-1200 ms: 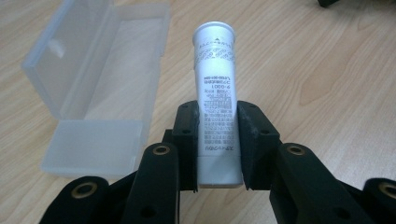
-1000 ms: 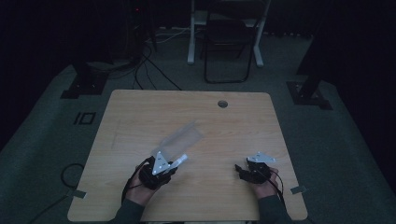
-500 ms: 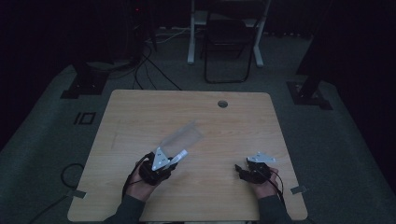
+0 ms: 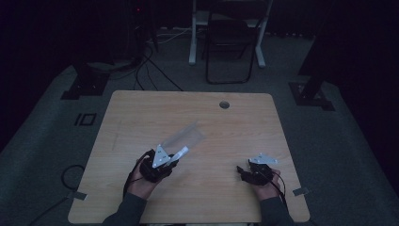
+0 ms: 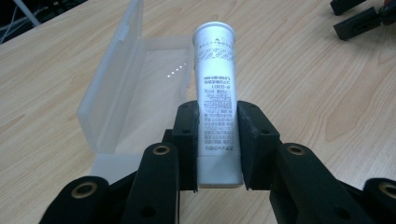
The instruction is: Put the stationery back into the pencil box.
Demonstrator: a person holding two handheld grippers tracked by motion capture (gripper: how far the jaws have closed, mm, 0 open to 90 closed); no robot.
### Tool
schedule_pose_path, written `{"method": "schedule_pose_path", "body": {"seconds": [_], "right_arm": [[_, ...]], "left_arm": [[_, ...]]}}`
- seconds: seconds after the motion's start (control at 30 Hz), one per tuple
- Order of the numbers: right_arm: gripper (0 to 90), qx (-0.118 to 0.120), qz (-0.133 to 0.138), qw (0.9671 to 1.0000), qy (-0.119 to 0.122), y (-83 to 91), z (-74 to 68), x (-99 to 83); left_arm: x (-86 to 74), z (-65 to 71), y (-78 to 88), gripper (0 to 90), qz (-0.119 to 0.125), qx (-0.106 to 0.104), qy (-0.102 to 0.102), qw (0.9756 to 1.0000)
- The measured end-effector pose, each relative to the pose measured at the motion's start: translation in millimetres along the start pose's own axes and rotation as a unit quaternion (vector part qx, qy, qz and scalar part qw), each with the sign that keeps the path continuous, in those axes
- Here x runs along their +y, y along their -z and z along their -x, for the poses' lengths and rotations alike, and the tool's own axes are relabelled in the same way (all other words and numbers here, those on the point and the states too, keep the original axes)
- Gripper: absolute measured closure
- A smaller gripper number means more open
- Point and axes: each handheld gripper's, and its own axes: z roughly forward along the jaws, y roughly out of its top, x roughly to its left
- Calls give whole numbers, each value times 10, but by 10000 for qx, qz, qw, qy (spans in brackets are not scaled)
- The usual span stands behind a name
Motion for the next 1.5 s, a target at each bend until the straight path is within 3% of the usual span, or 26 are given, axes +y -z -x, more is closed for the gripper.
{"method": "schedule_pose_path", "body": {"seconds": [1.5], "right_arm": [[385,0,-1,10000,0,0,0,0]], "left_arm": [[57,-133,-229,712,91,202,44,9997]]}}
